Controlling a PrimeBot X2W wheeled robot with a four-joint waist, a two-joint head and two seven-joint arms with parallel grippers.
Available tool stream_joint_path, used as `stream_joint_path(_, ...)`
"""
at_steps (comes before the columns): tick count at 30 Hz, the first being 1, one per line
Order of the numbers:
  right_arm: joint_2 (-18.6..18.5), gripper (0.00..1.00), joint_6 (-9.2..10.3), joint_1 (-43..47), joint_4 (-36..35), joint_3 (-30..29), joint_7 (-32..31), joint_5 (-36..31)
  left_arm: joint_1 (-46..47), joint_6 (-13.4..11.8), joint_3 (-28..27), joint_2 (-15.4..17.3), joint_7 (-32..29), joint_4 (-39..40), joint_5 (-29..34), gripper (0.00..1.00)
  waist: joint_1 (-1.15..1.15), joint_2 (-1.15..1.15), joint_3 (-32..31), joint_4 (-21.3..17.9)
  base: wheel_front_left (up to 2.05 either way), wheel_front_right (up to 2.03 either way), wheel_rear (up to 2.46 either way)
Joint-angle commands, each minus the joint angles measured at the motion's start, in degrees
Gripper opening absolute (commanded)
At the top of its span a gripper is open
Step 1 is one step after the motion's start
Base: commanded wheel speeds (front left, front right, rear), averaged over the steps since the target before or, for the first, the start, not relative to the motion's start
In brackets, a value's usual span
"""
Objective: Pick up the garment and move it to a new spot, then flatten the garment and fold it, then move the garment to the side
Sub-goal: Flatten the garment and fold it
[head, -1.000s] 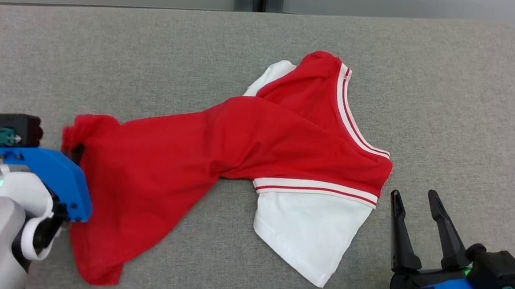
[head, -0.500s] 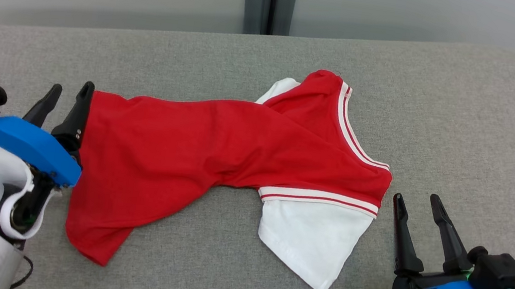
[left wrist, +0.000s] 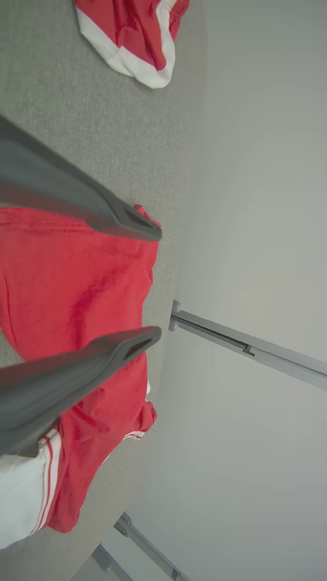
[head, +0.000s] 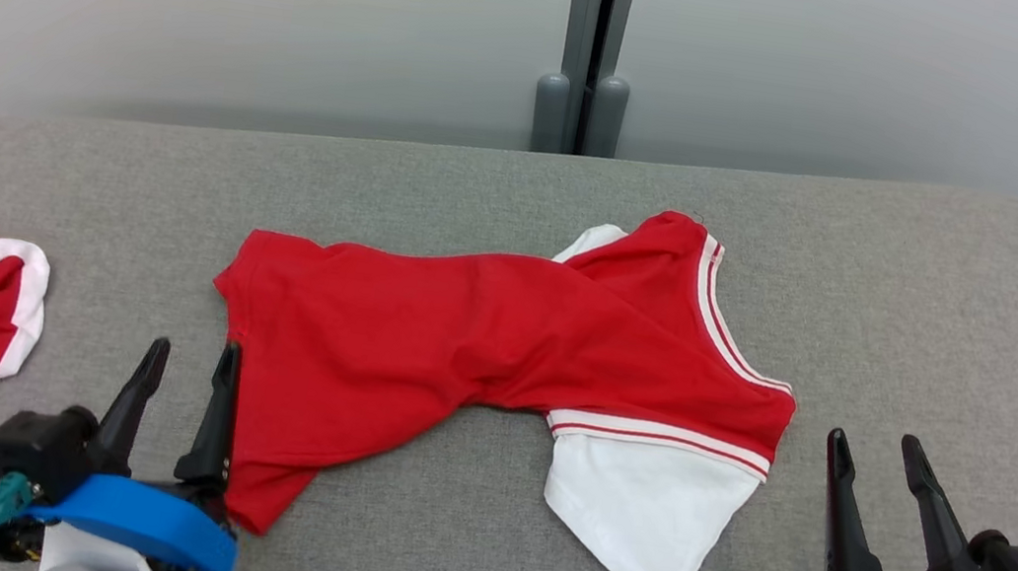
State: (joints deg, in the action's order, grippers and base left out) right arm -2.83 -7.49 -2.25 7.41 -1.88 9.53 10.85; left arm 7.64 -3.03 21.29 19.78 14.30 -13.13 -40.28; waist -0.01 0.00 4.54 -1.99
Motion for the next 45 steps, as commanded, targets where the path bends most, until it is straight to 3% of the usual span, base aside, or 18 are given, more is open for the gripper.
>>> stream_joint_path(1,-0.13,1.00,-0.01,0.97,-0.55,-0.37,-0.46,-0.41,-1.11,-0.56,-0.01,0.38,0.53,0.25,1.30,1.00,0.01,0.00,-0.60,0.23,0.00,0.00,0.00)
stream_joint_path(7,-0.13,1.00,-0.02,3.82,-1.84,-1.59,-2.29,-0.72,-5.88,-3.63,-0.65,-0.67,0.90,3.22,8.51,1.00,0.01,0.00,-3.92,1.71,0.00,0.00,0.00)
stream_joint_path(14,-0.13,1.00,-0.01,7.36,-2.83,-1.88,-4.27,-0.09,-10.48,-3.80,-4.16,-1.98,0.95,5.78,12.49,1.00,0.01,0.00,-5.61,2.39,0.00,0.00,0.00)
stream_joint_path(23,-0.13,1.00,-0.01,8.26,-2.62,-0.59,-5.31,1.11,-11.69,-2.93,-4.76,-2.33,0.96,4.92,12.72,1.00,0.01,0.00,-5.90,1.84,0.00,0.00,0.00)
stream_joint_path(45,-0.13,1.00,-0.02,7.65,-2.73,0.72,-5.64,0.94,-12.30,-3.64,-4.44,-2.43,-0.26,4.76,11.14,1.00,0.01,0.00,-4.86,1.46,0.00,0.00,0.00)
